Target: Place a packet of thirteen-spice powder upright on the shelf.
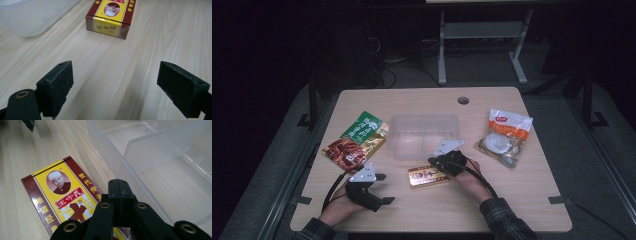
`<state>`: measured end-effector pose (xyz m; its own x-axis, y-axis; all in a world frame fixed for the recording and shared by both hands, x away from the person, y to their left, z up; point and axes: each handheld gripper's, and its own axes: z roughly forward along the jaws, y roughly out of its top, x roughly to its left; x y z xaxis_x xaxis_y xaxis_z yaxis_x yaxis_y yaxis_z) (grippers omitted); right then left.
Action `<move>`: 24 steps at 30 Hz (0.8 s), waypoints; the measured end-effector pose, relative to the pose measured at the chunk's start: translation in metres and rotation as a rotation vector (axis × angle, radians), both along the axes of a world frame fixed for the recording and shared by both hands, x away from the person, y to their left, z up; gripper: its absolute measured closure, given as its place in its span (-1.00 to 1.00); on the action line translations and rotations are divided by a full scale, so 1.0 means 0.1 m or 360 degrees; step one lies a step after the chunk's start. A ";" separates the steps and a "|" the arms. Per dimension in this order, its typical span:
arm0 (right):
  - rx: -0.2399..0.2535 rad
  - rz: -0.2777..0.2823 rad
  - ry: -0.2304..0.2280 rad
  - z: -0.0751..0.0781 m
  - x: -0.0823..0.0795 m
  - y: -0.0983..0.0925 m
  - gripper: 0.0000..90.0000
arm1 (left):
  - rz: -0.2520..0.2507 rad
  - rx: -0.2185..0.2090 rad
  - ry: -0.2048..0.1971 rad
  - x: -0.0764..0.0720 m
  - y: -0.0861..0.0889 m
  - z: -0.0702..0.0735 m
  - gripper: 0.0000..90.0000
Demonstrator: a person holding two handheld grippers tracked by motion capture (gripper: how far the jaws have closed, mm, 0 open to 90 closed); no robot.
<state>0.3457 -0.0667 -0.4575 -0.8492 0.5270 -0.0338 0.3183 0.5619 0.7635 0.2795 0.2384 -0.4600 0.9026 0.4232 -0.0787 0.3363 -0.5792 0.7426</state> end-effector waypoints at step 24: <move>-0.0140 0.0139 0.0140 0.00 -0.14 -0.30 1.00 | -0.0042 0.0004 0.0012 0.01 -0.04 -0.02 -0.71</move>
<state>0.3321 -0.0963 -0.4571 -0.8935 0.4492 0.0000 0.3288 0.6540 0.6813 0.2806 0.2347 -0.4617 0.9129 0.3993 -0.0846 0.3265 -0.5898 0.7386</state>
